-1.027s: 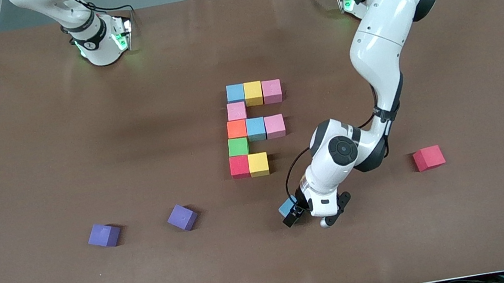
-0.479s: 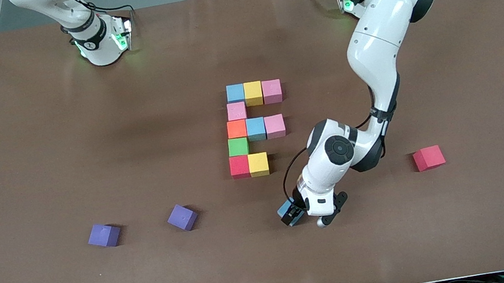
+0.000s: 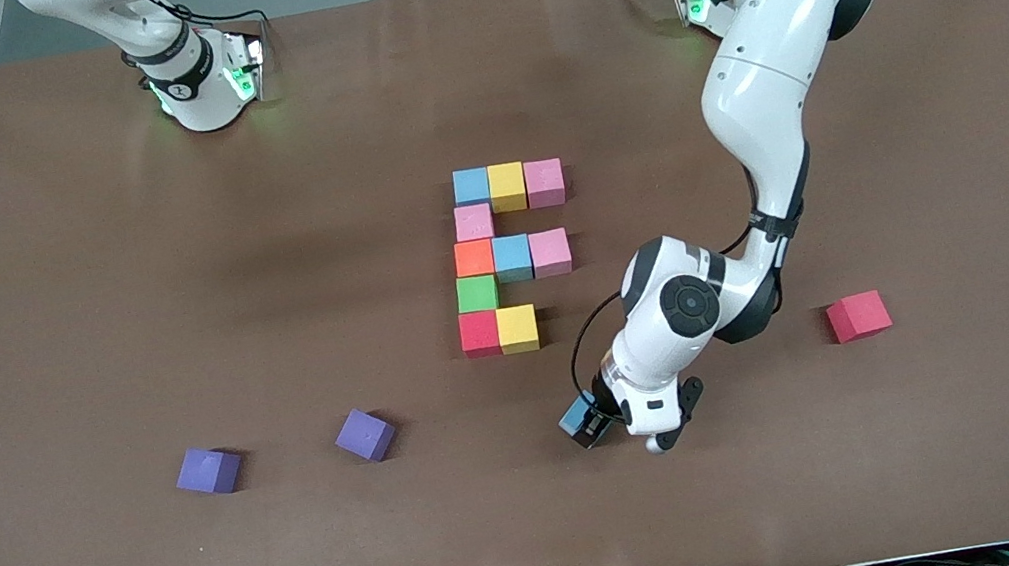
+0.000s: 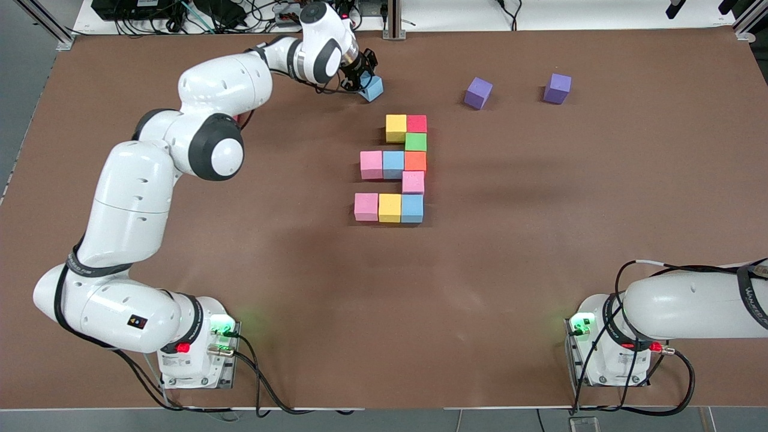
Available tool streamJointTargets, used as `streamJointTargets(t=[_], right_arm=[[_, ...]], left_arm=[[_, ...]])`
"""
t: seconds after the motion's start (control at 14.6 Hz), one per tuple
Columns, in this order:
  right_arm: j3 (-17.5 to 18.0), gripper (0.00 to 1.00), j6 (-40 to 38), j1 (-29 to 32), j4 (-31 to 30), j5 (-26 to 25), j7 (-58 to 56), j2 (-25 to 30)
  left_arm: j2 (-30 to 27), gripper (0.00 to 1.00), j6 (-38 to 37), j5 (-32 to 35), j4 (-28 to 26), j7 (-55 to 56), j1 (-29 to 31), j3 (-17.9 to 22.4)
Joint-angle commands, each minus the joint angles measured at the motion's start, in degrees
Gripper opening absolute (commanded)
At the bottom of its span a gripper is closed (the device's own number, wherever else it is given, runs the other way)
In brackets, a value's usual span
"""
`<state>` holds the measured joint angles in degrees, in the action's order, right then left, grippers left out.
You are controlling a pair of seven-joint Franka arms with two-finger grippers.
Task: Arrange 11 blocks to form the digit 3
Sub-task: 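Carry the blue cube toward the figure with the left gripper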
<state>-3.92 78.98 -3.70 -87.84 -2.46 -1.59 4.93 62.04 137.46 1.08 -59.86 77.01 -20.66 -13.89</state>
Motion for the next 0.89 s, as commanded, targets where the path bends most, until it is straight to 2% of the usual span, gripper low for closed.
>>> streamJointTargets(t=[0.0, 0.07, 0.34, 0.62, 0.82], right_arm=[[-0.47, 1.0, 0.56, -0.7, -1.28, -0.17, -0.44, 0.96], [-0.48, 1.0, 0.56, -1.22, -1.36, -0.17, -0.44, 0.96], [-0.48, 1.0, 0.47, -1.05, -1.37, -0.17, -0.44, 0.96], [-0.48, 1.0, 0.47, -0.96, -1.37, -0.17, -0.44, 0.96], [-0.48, 1.0, 0.39, -0.7, -1.37, -0.17, -0.44, 0.96]], left_arm=[[-5.95, 0.09, -3.16, 0.58, -6.21, 8.05, 0.0, 0.71], [-7.62, 0.17, -3.16, 0.67, -8.84, 9.81, 0.18, 0.71], [-13.34, 0.14, -2.72, 2.08, -18.61, 21.48, 0.09, 1.33], [-16.86, 0.14, -3.69, 7.52, -23.97, 33.8, -0.61, 1.24], [-17.13, 0.15, -3.69, 7.62, -23.98, 40.57, -2.36, 1.24]])
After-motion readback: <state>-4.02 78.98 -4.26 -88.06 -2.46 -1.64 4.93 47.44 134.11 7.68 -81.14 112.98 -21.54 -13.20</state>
